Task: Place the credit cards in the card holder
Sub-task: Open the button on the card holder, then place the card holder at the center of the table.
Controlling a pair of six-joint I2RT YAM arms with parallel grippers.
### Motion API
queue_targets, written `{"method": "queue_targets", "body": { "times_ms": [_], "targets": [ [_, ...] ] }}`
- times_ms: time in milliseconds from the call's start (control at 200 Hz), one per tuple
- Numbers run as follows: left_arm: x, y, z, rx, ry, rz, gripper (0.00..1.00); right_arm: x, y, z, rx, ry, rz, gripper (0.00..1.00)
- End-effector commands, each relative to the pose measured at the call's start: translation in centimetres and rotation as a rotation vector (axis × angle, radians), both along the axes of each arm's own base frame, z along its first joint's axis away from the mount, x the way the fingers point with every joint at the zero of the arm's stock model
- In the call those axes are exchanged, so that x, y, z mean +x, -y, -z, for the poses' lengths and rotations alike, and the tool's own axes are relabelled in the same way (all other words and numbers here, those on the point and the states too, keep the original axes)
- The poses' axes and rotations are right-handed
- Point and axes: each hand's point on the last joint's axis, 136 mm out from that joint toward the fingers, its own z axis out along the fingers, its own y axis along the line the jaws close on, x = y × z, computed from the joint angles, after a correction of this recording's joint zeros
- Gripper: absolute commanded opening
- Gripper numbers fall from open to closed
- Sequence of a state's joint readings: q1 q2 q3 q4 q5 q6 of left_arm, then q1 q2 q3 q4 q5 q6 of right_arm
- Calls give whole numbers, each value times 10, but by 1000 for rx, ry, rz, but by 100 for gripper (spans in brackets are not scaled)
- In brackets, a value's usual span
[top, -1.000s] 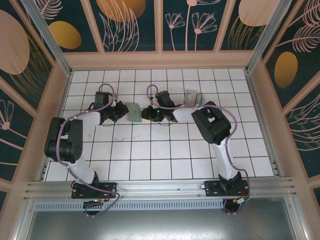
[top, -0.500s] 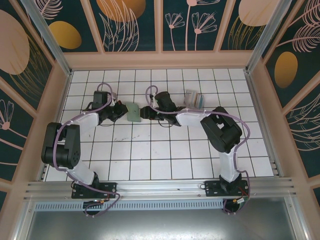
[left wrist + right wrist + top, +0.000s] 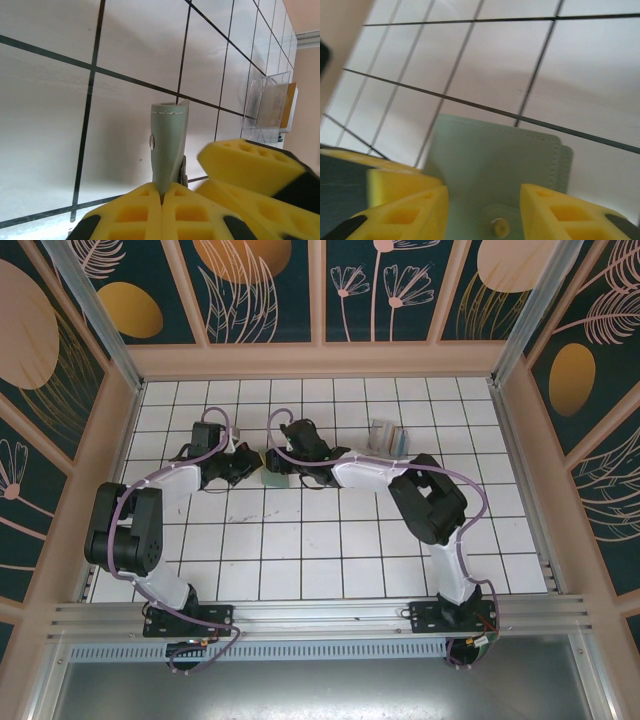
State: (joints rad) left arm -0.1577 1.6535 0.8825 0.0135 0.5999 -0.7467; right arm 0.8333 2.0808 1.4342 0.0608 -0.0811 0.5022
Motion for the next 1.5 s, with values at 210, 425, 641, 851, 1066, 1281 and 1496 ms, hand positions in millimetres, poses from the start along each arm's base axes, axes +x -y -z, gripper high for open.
{"method": "queue_targets", "body": {
  "times_ms": [210,425,641,851,1066,1281,1496],
  "targets": [
    [2,7,-12,-57,41,5,0,-5,28,34,-163,-37,79,34],
    [1,6,-3,-51,26,-9,0,-2,32,28,-180,-37,99,4],
    [-3,5,6,-49,11,-13,0,-6,45,23,-147,-68,108,0],
    [-11,23,32,-69,-31,37,0,-17,59,6,-94,-81,107,0],
    [-16,52,38,-81,-22,92,0,-31,85,3,-140,-87,132,0],
    [-23,66,55,-62,-38,144,29,-46,130,22,-186,-139,217,0],
    [-24,60,57,-17,-13,143,46,-63,157,43,-206,-198,238,0]
  ]
}}
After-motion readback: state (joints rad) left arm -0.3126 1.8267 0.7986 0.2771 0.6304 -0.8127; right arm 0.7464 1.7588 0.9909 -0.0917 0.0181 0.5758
